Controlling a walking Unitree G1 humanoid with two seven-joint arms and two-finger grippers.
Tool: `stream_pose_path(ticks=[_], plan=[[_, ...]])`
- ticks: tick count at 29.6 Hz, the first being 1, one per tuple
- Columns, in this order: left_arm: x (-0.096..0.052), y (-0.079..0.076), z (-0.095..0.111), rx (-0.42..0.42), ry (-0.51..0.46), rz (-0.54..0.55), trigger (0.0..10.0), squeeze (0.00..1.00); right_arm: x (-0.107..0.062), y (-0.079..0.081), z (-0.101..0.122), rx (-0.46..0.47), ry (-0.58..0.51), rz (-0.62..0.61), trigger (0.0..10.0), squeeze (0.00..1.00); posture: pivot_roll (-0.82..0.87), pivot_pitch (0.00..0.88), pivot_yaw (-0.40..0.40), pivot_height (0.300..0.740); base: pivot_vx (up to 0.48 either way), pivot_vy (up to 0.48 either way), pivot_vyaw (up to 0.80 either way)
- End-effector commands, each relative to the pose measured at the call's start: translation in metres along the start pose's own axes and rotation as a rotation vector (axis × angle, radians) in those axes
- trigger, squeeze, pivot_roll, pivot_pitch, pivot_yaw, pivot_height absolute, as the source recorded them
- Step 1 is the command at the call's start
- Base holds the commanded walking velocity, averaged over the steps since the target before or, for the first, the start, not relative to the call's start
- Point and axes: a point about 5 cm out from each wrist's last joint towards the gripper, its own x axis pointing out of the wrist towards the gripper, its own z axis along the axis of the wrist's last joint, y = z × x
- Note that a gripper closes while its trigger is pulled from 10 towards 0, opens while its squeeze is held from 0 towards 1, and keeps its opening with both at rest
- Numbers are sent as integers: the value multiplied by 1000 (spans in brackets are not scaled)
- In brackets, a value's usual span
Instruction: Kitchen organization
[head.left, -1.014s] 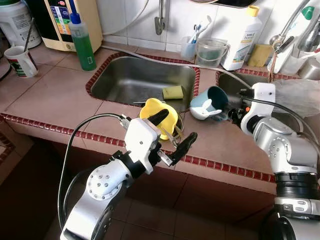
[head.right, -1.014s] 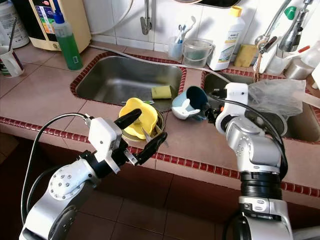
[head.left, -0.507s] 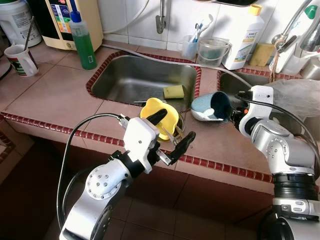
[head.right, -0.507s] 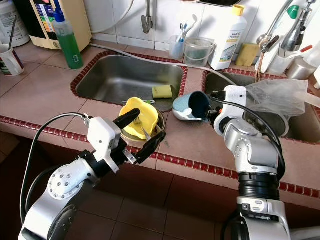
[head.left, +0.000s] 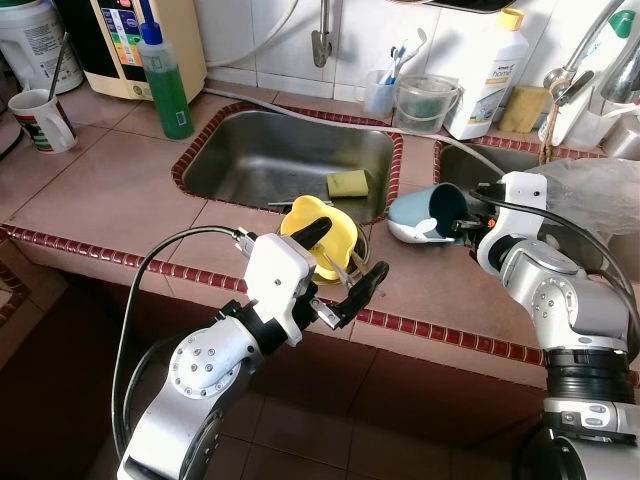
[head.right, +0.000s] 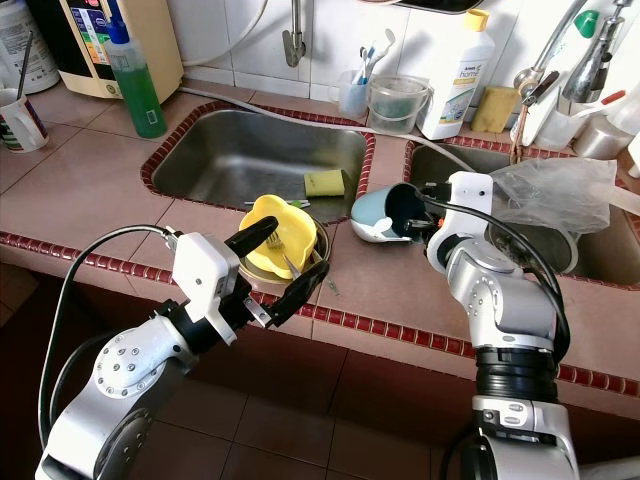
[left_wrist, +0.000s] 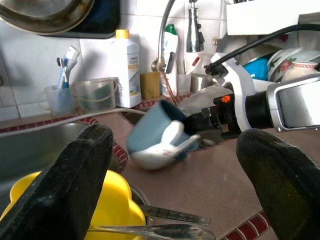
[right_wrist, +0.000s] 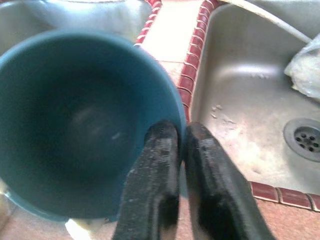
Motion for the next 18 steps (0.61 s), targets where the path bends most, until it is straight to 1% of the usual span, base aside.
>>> stream_pose_path(ticks=[1,5,6,8,13,16,17,18], plan=[[-4,-8,1,-4,6,-44,10000,0,-2,-2,0,10,-3,-7,0,0,-19,142,-23,740,0,0,0],[-9,-20,-3,-14,26,-99,10000,0,-2,-1,0,12,-6,-2,0,0,-18,141,-23,740,0,0,0],[-10,-25,-4,-10,33,-124,10000,0,-1,-1,1,4,-10,-3,0,0,-18,141,-21,740,0,0,0],[-11,-27,-4,-15,36,-131,10000,0,-1,0,1,13,-9,1,0,0,-19,141,-21,740,0,0,0],[-8,-19,-3,-12,32,-99,10000,0,-2,1,4,8,-37,6,0,0,-19,140,-21,740,0,0,0],[-8,-16,-2,-9,30,-93,10000,0,-5,6,9,9,-98,55,0,0,-18,139,-20,740,0,0,0],[-8,-16,-2,-9,30,-93,10000,0,-5,6,9,9,-98,55,0,0,-18,139,-20,740,0,0,0],[-7,-13,-2,-11,29,-80,10000,0,-8,9,15,-24,-167,82,235,0,-17,136,-18,740,0,0,0]])
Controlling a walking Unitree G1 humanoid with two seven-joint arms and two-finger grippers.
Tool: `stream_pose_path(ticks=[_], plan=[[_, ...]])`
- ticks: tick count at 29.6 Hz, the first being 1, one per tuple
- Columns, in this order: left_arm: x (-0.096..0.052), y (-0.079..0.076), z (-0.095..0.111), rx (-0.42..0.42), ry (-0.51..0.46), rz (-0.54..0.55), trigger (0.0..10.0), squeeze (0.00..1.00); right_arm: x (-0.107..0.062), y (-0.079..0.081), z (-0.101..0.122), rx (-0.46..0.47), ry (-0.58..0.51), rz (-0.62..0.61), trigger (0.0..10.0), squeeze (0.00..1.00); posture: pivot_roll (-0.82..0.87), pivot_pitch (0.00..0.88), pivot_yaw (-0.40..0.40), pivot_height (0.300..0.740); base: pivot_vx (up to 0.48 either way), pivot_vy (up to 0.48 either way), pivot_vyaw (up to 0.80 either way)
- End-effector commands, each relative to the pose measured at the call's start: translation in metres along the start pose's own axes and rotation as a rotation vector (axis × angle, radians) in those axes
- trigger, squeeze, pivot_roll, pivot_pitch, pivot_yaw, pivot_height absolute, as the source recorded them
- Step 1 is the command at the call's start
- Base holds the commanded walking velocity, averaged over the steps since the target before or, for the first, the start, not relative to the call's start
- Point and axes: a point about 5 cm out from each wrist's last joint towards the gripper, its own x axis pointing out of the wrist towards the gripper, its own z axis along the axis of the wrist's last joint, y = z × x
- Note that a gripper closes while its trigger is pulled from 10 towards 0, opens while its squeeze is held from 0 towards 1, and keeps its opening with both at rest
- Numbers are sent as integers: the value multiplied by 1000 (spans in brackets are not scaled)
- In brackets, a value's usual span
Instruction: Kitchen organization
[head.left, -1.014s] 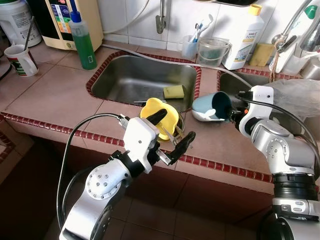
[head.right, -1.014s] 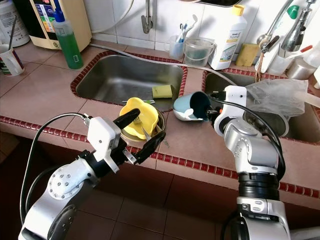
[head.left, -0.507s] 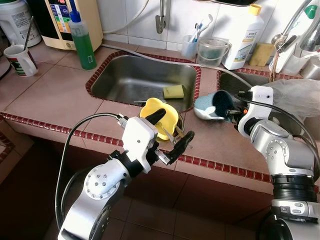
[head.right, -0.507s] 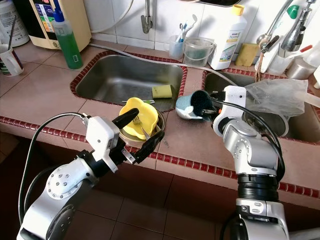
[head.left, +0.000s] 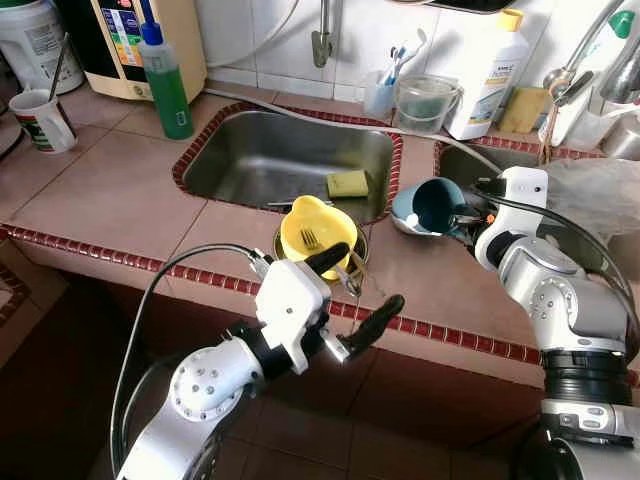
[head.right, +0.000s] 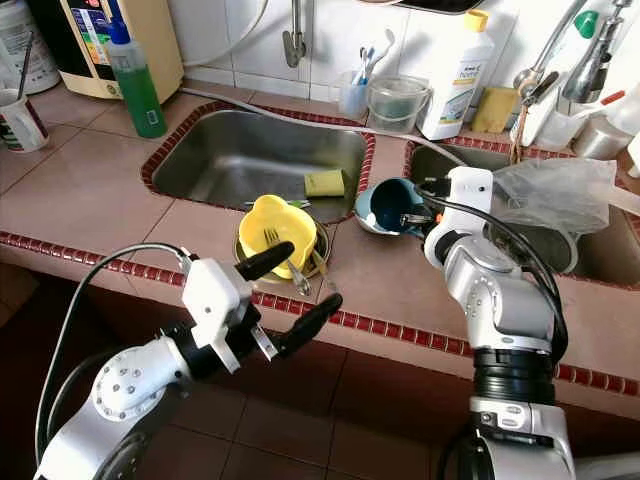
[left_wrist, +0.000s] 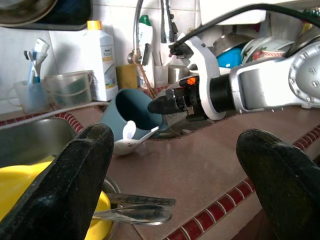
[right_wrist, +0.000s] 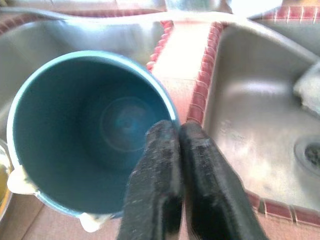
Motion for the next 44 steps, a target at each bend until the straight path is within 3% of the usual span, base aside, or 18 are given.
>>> stream_pose_path(ticks=[1,2,3,5,7,9,13,16,22,23,35,44], plan=[[0,8,1,-9,-1,33,10000,0,-6,6,18,-72,-143,46,4784,0,-17,133,-18,740,0,0,0],[0,8,1,-9,-1,33,10000,0,-6,6,18,-72,-143,46,4784,0,-17,133,-18,740,0,0,0],[2,25,6,-22,-25,110,10000,0,-11,10,27,-89,-239,71,10000,0,-16,129,-16,740,0,0,0],[2,28,7,-22,-31,127,10000,0,-12,11,29,-70,-251,82,10000,0,-16,129,-16,740,0,0,0],[4,48,13,-45,-71,243,10000,0,-21,18,42,-66,-392,82,10000,0,-16,114,-14,740,0,0,0],[4,49,13,-45,-75,249,10000,0,-22,18,43,-64,-400,81,10000,0,-16,114,-14,740,0,0,0],[3,66,15,-39,-95,351,10000,0,-31,27,45,-9,-533,92,10000,0,-8,96,-17,740,0,0,0],[2,72,14,-56,-92,385,10000,0,-33,28,44,-9,-545,70,10000,0,-3,97,-16,740,0,0,0],[-6,87,2,-55,-53,491,10000,0,-37,35,41,-150,-617,23,10000,0,7,86,-23,740,0,0,0],[-8,91,1,-63,-55,512,10000,0,-40,36,39,-244,-648,-4,10000,0,9,79,-25,740,0,0,0],[-25,112,-18,-34,-36,674,10000,0,-43,33,10,-271,-676,-64,10000,0,19,24,-18,740,0,0,0],[-24,111,-30,-17,-14,629,10000,0,-41,36,-5,-246,-663,-79,10000,0,10,7,-6,740,0,0,0]])
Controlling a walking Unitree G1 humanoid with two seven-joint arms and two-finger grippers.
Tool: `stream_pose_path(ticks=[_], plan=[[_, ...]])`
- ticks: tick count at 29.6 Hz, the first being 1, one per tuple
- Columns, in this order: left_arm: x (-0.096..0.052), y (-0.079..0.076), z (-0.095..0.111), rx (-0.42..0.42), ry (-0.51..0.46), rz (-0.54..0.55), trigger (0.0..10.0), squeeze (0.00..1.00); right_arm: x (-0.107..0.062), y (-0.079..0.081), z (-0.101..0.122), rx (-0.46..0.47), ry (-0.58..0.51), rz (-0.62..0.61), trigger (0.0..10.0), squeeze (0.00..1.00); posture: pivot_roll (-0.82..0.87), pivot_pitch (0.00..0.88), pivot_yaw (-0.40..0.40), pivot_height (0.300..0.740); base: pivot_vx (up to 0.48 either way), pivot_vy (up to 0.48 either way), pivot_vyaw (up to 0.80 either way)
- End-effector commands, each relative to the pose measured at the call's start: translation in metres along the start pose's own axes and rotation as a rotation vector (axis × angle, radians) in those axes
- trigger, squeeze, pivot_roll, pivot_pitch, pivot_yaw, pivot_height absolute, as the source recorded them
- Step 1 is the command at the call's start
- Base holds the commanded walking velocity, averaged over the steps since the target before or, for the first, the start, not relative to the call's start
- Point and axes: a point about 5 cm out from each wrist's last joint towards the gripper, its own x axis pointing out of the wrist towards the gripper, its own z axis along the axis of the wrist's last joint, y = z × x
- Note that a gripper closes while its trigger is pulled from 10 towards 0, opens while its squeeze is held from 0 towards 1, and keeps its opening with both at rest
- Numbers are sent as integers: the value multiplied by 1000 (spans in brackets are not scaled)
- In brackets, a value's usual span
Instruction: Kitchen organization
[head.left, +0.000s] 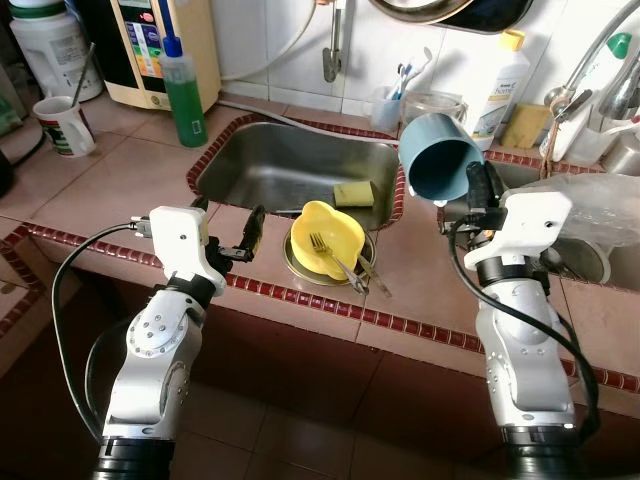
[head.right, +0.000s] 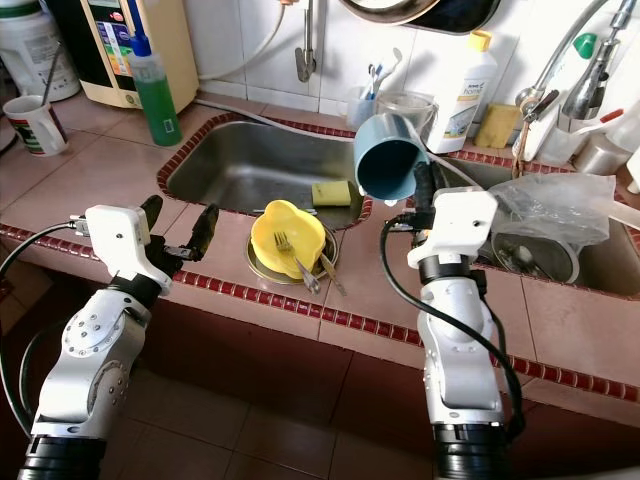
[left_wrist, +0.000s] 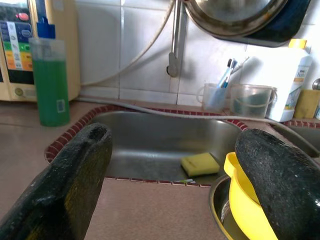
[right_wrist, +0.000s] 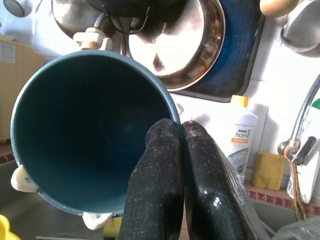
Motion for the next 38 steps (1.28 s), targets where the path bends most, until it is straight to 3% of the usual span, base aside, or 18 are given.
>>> stream_pose_path(ticks=[1,11,26,38], plan=[[3,-2,1,3,-11,-19,10000,0,-1,-1,2,-13,-25,-5,10000,0,10,7,-6,740,0,0,0],[8,-9,3,-16,-48,-48,10000,0,-1,-4,3,-29,-39,-29,10000,0,-30,3,18,740,0,0,0],[32,-20,0,-23,-45,-97,10000,0,-14,-13,8,-64,-47,-106,10000,0,-139,4,70,740,0,0,0],[22,-12,-10,-33,-3,-50,10000,0,-13,-3,4,-42,-22,-72,10000,0,-131,14,59,740,0,0,0]])
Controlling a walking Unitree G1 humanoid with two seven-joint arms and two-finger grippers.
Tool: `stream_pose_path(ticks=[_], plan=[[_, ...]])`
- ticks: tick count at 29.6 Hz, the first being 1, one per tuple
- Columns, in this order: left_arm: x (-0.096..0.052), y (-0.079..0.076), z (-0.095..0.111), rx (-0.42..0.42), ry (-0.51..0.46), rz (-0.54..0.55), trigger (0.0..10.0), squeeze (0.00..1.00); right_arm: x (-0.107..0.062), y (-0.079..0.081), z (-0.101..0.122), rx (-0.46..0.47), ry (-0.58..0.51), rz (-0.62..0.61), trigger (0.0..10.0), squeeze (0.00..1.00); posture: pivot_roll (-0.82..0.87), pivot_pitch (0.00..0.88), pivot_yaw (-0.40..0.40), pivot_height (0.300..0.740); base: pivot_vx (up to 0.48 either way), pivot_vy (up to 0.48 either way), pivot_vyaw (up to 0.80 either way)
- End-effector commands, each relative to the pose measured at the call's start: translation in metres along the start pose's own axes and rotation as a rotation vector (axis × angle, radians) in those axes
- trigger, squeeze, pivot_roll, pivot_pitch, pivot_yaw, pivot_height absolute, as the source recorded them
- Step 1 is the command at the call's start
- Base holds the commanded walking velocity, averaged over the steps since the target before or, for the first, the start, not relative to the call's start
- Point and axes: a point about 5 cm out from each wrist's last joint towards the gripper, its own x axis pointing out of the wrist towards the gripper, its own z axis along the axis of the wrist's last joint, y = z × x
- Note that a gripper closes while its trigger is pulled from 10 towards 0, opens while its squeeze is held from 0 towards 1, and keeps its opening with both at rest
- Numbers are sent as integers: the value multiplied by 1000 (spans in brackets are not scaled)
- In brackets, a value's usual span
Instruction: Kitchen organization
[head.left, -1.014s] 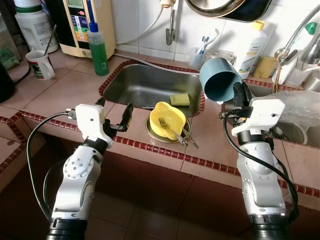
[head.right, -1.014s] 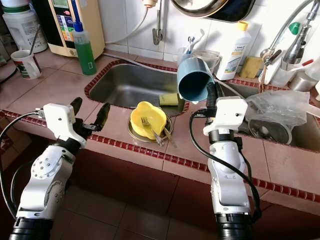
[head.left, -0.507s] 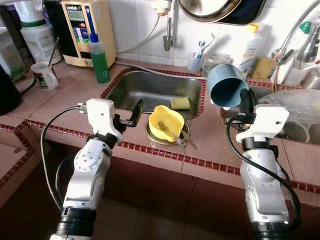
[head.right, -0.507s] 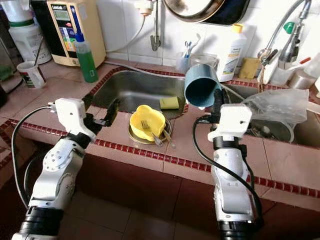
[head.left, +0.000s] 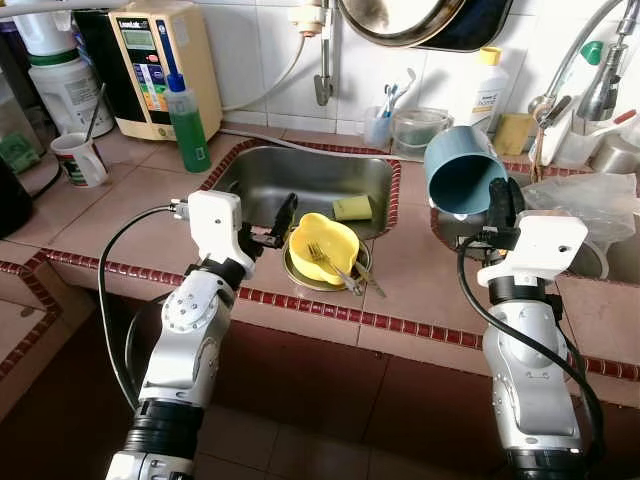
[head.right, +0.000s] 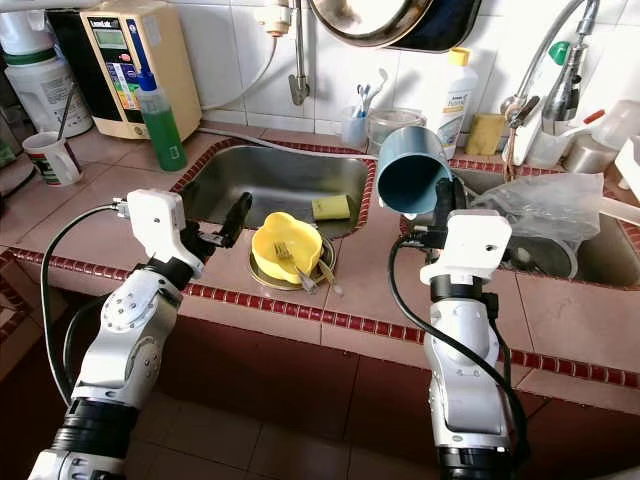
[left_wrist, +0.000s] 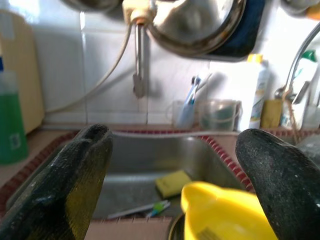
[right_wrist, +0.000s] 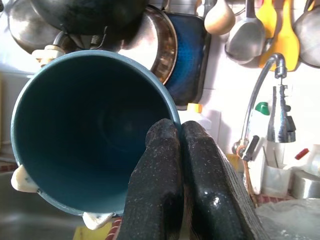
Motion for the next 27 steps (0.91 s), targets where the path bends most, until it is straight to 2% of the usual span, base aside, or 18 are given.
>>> stream_pose_path(ticks=[1,2,8,15,18,27], plan=[[-2,5,2,4,2,20,10000,0,3,5,4,15,-14,15,10000,0,-131,14,59,740,0,0,0],[-4,6,0,-18,16,17,10000,0,3,6,4,14,-13,19,10000,0,-131,14,59,740,0,0,0],[-4,11,-5,7,37,63,10000,0,2,5,6,12,-14,22,10000,0,-153,13,66,740,0,0,0],[1,11,-1,38,25,68,10000,0,1,7,4,16,-5,32,10000,0,-146,9,62,740,0,0,0],[0,13,0,62,27,83,10000,0,2,8,3,22,-2,36,10000,0,-135,7,59,740,0,0,0],[-3,11,2,68,16,84,10000,0,4,13,-2,38,17,55,10000,0,-103,0,46,740,0,0,0]])
